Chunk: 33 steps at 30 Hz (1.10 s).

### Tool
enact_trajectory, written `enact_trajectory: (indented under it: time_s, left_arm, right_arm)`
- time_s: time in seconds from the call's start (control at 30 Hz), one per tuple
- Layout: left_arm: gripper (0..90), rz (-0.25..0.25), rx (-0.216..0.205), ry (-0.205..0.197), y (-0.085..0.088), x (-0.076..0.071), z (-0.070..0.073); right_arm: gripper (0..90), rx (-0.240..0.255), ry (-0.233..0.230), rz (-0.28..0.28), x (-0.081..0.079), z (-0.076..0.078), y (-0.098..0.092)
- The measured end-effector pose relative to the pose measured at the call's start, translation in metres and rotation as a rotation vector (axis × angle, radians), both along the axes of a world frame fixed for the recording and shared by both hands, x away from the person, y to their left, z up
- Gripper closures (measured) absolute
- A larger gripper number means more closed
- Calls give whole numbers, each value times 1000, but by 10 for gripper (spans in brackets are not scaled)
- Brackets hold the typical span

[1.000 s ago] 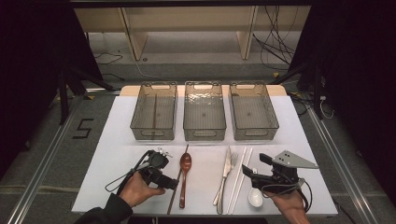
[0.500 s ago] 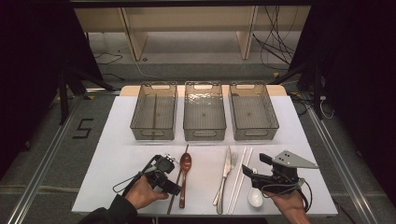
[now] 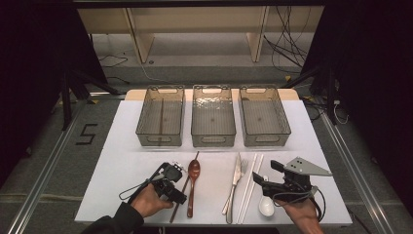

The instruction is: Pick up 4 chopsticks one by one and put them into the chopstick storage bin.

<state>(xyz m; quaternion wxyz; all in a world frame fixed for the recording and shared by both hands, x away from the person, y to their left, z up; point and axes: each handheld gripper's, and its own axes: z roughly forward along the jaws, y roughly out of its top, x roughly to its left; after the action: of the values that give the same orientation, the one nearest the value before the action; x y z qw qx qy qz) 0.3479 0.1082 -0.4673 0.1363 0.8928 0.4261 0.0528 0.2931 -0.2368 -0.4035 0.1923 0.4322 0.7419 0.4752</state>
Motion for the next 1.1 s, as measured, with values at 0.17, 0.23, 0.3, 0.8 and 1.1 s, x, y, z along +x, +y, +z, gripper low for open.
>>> enact_trajectory:
  time_s: [0.17,0.23,0.3,0.8,1.1]
  left_arm:
    - [387,-2,-4,-2,6,3,2]
    - [431,-2,-7,-5,8,4,3]
    - [480,0,-3,-5,10,5,4]
    - [758,1,-8,19,22,12,5]
    - [811,35,-56,47,29,17,5]
  right_arm:
    - [249,3,-1,-3,0,0,0]
    - [250,1,-4,0,0,1,0]
    - [249,1,-3,-1,0,0,0]
    - [250,4,-3,0,-1,1,0]
    - [251,2,-3,2,0,1,0]
